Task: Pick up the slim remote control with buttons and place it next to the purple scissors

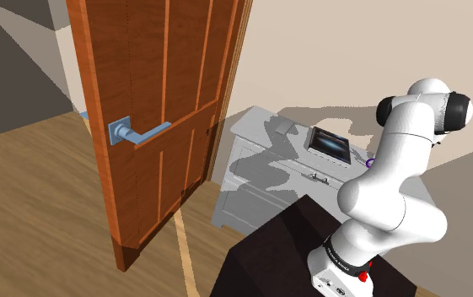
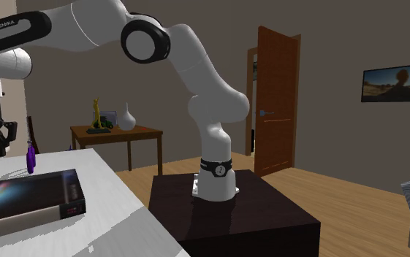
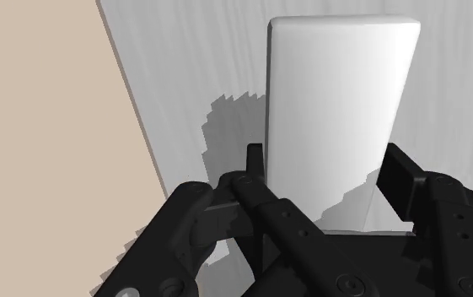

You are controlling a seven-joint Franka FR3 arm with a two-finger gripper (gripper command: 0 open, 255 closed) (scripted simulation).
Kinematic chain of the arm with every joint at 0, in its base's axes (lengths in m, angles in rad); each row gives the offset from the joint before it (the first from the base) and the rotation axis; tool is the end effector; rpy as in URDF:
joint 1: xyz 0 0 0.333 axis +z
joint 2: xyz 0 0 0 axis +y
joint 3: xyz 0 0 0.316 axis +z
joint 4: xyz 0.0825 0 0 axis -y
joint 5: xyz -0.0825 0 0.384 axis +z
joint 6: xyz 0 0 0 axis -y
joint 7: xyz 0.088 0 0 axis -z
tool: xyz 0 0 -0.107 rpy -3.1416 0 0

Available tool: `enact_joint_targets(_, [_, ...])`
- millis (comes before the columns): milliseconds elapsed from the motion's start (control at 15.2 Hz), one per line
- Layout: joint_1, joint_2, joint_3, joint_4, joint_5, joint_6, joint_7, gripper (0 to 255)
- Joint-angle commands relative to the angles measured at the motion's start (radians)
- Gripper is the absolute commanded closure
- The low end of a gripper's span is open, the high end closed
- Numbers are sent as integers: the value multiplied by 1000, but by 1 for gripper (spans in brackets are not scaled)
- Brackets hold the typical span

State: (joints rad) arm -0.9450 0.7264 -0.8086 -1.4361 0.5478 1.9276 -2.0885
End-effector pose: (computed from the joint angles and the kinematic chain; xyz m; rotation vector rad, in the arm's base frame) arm 0.0256 -0.7074 0.3542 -3.1117 -0.4184 -0.0143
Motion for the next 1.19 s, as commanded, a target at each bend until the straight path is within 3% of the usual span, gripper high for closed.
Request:
enact_joint_targets(0, [1,8,5,-8,6,13,-2,255])
enact_joint_targets(462, [1,8,5,-8,6,13,-2,255])
enact_joint_targets(528, [1,7,5,-8,6,13,-3,0])
enact_joint_targets(858, [1,8,5,-8,6,13,-3,0])
enact_joint_targets(1122, [-2,-33,-19,60,-28,-84,21,0])
